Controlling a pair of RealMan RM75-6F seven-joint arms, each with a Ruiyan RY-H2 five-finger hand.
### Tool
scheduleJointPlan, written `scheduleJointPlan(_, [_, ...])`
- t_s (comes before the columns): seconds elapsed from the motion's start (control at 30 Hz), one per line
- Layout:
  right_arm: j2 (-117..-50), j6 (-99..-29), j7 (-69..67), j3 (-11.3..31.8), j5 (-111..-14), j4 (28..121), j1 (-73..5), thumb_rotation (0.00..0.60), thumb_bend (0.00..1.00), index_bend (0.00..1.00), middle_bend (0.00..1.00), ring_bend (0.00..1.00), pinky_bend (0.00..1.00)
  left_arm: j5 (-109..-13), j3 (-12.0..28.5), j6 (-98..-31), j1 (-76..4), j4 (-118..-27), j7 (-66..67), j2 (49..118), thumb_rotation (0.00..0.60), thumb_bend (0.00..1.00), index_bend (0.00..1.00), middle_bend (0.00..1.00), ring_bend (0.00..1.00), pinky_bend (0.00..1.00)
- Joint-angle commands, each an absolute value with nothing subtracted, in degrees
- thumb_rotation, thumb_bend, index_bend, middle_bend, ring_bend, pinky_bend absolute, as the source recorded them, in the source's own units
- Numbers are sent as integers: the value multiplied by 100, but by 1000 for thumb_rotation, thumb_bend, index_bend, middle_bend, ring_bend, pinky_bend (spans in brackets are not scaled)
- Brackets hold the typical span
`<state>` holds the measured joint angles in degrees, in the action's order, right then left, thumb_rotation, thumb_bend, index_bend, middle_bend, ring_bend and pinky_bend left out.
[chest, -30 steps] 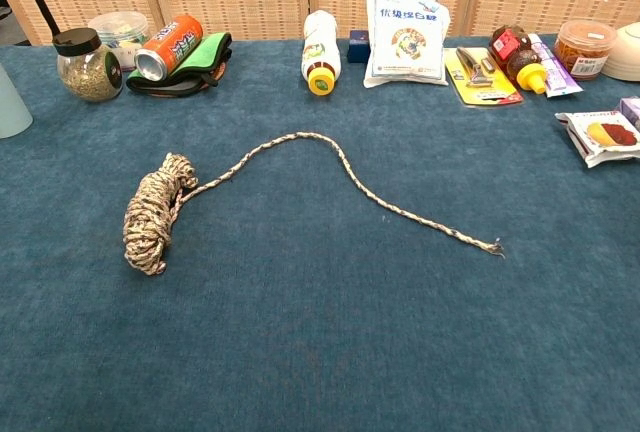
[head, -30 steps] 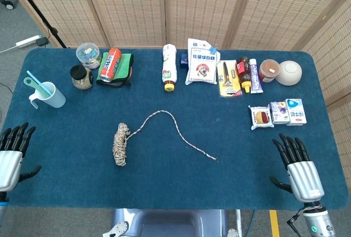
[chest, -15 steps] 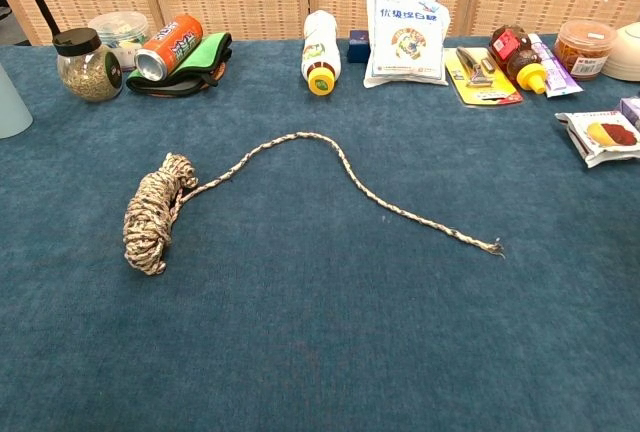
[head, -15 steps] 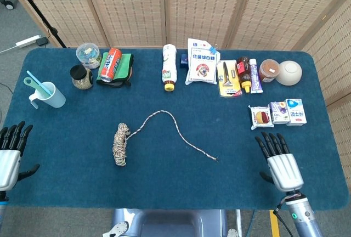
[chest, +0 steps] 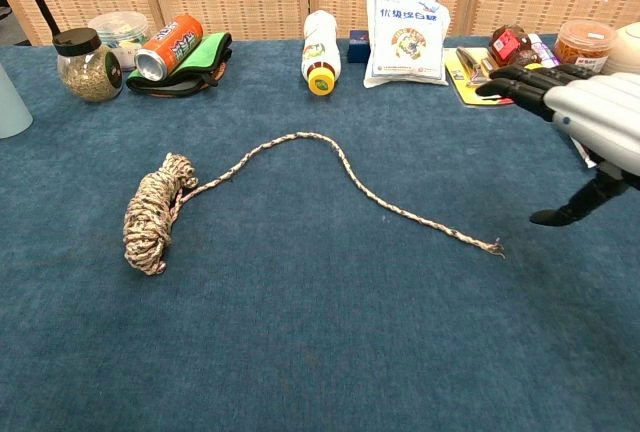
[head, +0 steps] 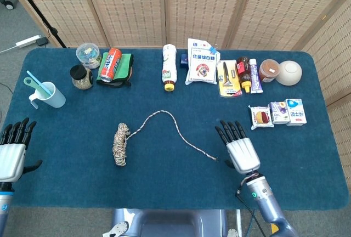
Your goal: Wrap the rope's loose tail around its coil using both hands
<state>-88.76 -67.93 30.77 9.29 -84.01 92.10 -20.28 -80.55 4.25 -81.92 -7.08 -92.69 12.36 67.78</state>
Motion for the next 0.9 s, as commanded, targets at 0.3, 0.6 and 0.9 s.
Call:
scheduleJointPlan(0.3, [-9925, -6297, 3824, 1195, -7488, 9120, -2592, 600, 0, 21, 0, 0, 0, -8101, 419, -8290, -700, -9252, 1332, 6837, 600, 113, 0, 0, 0, 0])
scheduleJointPlan(0.6, [-10871, -6428, 4070, 1397, -7013, 8414, -2914, 600, 0, 55, 0, 0, 0, -8096, 404, -8266, -717, -9211, 1357, 6870, 600, 113, 0, 0, 0, 0])
scheduleJointPlan(0.9, [-11312, -6432, 4020, 1551, -6872, 7526, -3217, 600, 0, 71, 0, 0, 0, -8030, 415, -8209, -737, -9192, 1308, 6853, 600, 113, 0, 0, 0, 0])
